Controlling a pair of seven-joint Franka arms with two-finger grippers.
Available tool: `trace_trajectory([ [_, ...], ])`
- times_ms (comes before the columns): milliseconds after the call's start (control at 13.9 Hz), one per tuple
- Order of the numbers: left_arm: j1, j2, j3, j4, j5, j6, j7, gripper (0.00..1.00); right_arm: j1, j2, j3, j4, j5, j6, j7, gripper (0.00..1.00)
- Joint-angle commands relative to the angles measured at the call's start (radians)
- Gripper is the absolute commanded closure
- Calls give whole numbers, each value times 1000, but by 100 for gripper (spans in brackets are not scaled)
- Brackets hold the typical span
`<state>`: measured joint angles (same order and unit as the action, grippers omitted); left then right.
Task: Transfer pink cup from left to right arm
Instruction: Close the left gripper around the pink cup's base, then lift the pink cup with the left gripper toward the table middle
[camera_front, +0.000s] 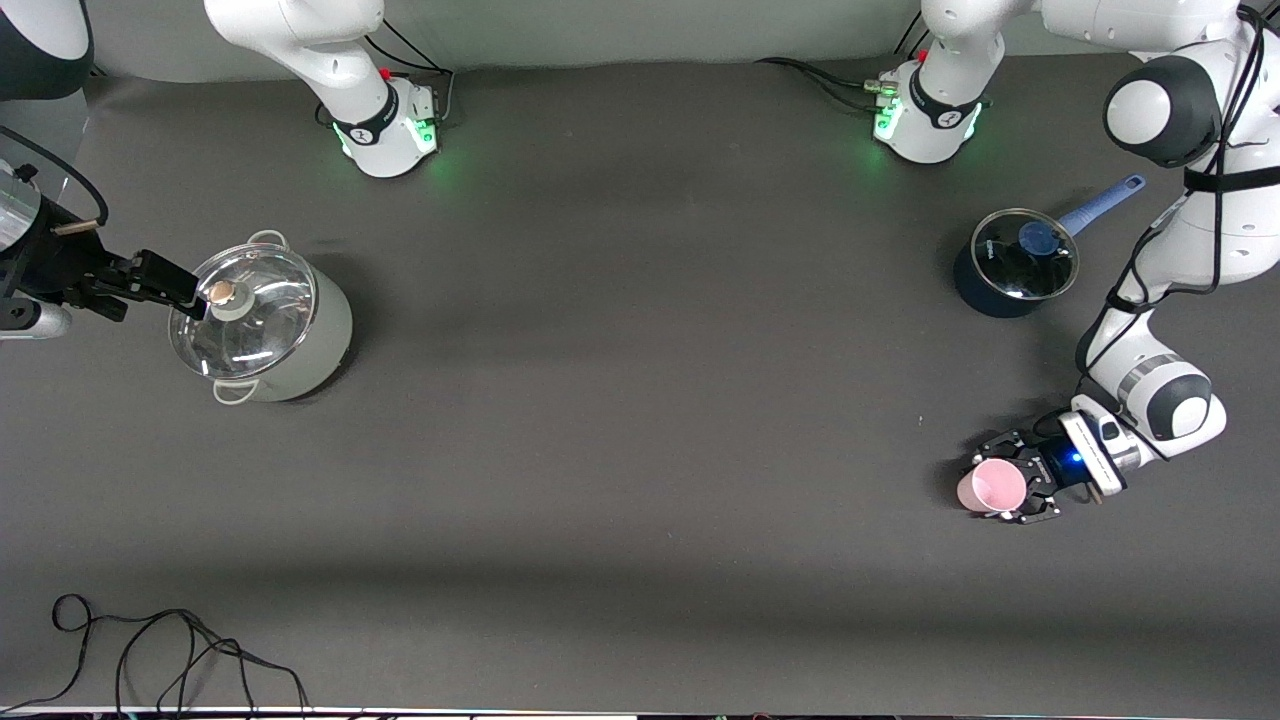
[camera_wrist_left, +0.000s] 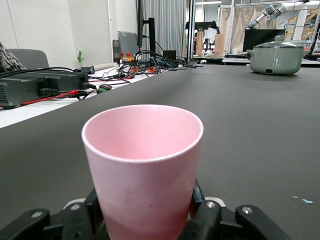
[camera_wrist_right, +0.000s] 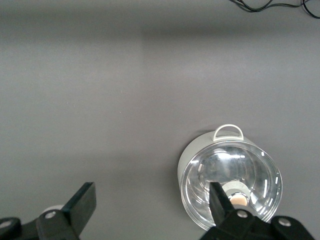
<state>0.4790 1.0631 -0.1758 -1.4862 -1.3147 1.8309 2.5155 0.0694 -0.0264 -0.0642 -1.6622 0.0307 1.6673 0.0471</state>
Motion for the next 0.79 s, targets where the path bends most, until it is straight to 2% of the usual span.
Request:
trace_trajectory([
  [0,-7,-20,4,-25,-21,27,28,50,7,-7,-3,-4,-17,-8,8,0],
  [144,-7,-34,-5,-32,-21,41,13,55,7,-9,-3,-4,-17,-8,8,0],
  [289,-2,-101,-54,-86,-34,98,-45,57,7,-9,-3,-4,-17,-8,8,0],
  [505,9,-224,-187,-187,-44,250,-150,60,7,-9,-3,-4,-17,-8,8,0],
  [722,18,-273,-370,-246,-144,437,-152,63,7,-9,-3,-4,-17,-8,8,0],
])
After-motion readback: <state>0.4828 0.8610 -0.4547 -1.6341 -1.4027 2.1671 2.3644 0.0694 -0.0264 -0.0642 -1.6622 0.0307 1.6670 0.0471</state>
